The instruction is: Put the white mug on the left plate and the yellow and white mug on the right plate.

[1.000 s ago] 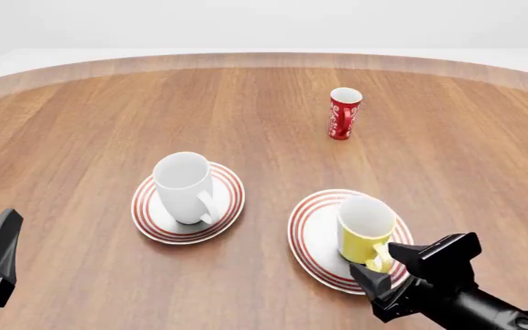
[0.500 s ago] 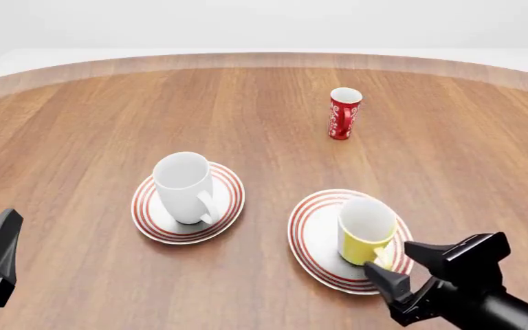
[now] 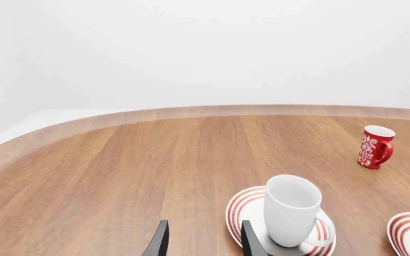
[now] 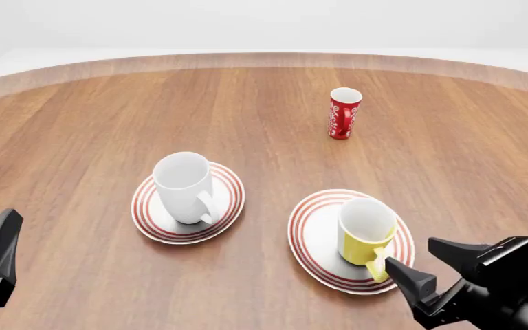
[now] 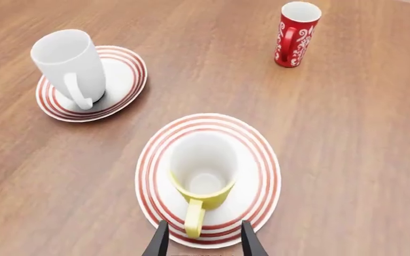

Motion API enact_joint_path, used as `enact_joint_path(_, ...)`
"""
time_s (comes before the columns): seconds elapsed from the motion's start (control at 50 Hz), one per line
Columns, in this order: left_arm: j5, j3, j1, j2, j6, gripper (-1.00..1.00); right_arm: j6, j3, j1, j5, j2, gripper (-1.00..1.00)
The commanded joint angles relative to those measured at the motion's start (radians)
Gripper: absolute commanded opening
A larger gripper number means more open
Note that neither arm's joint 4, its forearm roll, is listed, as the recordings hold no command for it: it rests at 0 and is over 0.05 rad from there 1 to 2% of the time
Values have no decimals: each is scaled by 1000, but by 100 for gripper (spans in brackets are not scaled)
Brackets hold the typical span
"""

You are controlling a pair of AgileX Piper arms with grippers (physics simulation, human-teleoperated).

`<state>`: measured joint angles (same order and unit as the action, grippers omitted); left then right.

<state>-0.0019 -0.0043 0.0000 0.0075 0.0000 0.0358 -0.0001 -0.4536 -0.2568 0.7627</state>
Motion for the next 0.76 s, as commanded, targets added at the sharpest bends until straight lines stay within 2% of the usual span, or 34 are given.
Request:
enact_joint_path(0.02,0,0,0,0,0,100,-15,0,47,149,-188,100)
enact_joint_path(0.1,0,0,0,0,0,100,-18,0,74,267,-330,100)
enact_joint_path(0.28,0,0,0,0,0,100,-33,0,102,348,-430,100)
enact_joint_path(0.34,0,0,0,0,0,100,-50,0,120,348,-434,100)
enact_joint_path(0.4,0,0,0,0,0,100,-54,-1,146,419,-518,100)
enact_joint_path(0.48,0,0,0,0,0,100,-61,0,163,441,-549,100)
enact_joint_path(0.64,0,0,0,0,0,100,-73,-3,181,411,-534,100)
enact_joint_path(0.76,0,0,0,0,0,100,-86,-21,210,473,-596,100)
